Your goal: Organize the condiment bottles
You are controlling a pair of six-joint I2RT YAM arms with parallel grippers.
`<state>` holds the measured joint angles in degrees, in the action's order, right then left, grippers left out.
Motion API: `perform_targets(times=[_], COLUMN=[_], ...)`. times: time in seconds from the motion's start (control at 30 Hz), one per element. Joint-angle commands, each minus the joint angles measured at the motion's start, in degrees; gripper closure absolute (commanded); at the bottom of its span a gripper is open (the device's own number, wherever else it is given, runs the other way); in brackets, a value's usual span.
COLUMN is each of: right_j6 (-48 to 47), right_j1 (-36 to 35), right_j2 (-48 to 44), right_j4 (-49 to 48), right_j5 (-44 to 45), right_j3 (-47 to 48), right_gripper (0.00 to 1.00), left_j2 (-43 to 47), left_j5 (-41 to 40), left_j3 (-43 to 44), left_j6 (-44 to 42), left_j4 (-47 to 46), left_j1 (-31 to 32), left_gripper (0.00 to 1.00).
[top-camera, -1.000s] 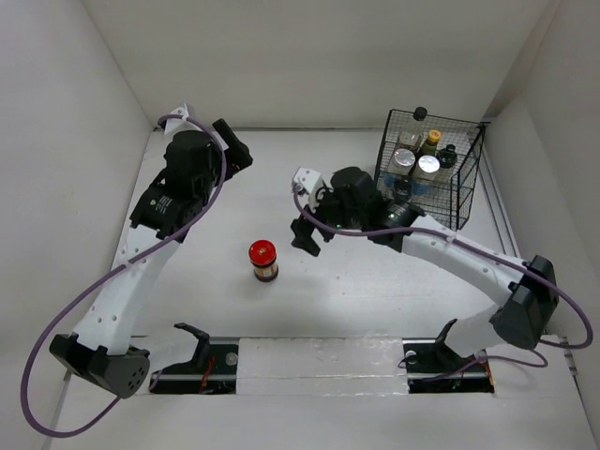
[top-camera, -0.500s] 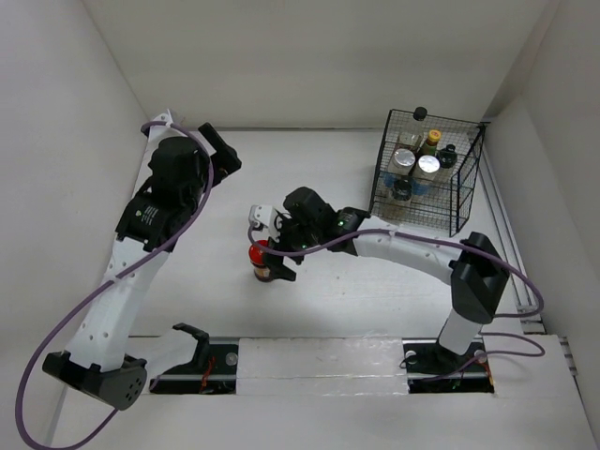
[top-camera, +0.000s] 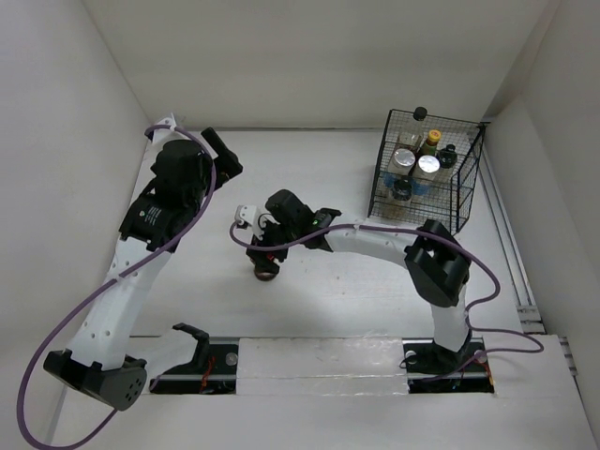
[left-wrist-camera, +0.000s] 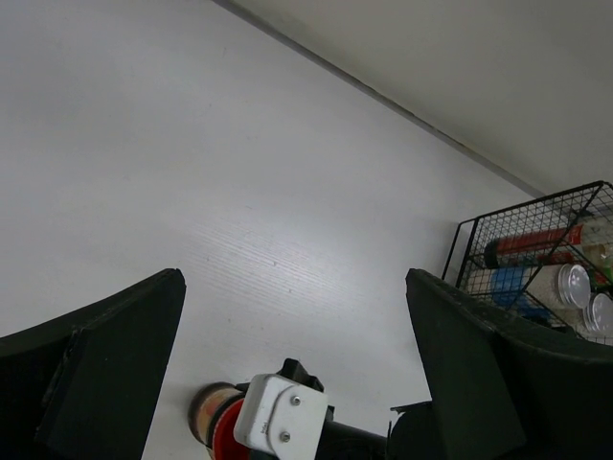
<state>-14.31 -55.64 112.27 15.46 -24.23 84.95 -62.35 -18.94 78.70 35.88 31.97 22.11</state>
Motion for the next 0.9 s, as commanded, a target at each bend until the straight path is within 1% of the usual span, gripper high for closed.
perform_targets(times=[0.0,0.03,0.1,0.13,0.17,0.2,0.3,0.37,0.47,0.53,0.57,0.6,0.63,0.67,0.7,0.77,0.8,0.87], right_j6=[1.03,1.03,1.03,1.73,1.74,2.61,4.29,5.68,6.31,7.79,8.32,9.89,10.52,11.14,11.84,12.55,12.55,12.55], right_j1=[-0.53,-0.53,-0.53,0.17,0.18,2.01,5.26,9.74,17.03,20.99,25.45,27.67,29.78,33.97,36.1,40.24,43.91,47.18], right_j2=[-0.38,-2.12,-5.46,-9.57,-11.96,-14.25,-22.25,-26.98,-31.92,-36.58,-37.9,-40.26,-41.5,-42.82,-44.05,-46.34,-46.35,-46.35], right_j4=[-4.65,-4.65,-4.65,-4.65,-4.65,-4.65,-2.82,0.61,5.09,7.11,9.21,10.28,11.07,11.69,11.69,12.56,13.27,13.28], right_j5=[0.66,1.2,1.9,2.86,3.39,4.44,6.81,8.58,12.61,16.47,17.54,18.59,20.26,20.97,20.98,20.98,20.98,20.28], right_j3=[3.38,3.38,2.86,2.86,2.86,2.86,2.86,3.38,3.38,2.86,2.86,1.72,0.84,-0.21,-2.66,-4.17,-4.7,-5.85], right_gripper=[0.43,0.52,0.56,0.59,0.59,0.61,0.62,0.64,0.66,0.68,0.68,0.68,0.68,0.68,0.68,0.68,0.68,0.69], left_j2=[1.26,1.26,1.26,0.65,0.65,0.04,-2.68,-4.27,-6.21,-8.3,-9.1,-10.07,-12.34,-13.58,-14.72,-17.79,-18.51,-19.74], left_j5=[-0.75,-0.75,-0.75,0.3,0.83,0.83,0.31,0.83,3.99,5.31,5.93,5.93,3.32,1.99,0.67,-1.96,-1.98,-0.93], left_j3=[-0.12,-0.12,-0.12,-0.12,0.49,0.49,2.33,2.95,2.95,3.56,3.57,4.44,5.93,6.73,7.52,9.71,10.24,10.25], left_j6=[-0.72,-0.72,-1.42,-2.64,-3.35,-3.36,-5.73,-6.35,-7.57,-8.53,-10.2,-11.26,-12.31,-13.28,-15.03,-16.62,-16.63,-17.42], left_j4=[-1.64,-2.25,-2.78,-3.74,-3.75,-4.62,-5.51,-6.13,-8.58,-9.99,-10.78,-10.78,-10.78,-10.78,-10.18,-10.17,-10.17,-10.69], left_j1=[-0.14,-0.14,-0.14,-0.14,-0.14,0.56,4.15,4.7,5.23,6.8,7.68,8.9,12.31,14.26,16.02,20.14,20.95,20.96], left_gripper=[0.03,0.03,0.03,0.03,0.03,0.03,0.03,0.02,0.01,0.01,0.01,0.01,0.01,0.01,0.01,0.01,0.01,0.01])
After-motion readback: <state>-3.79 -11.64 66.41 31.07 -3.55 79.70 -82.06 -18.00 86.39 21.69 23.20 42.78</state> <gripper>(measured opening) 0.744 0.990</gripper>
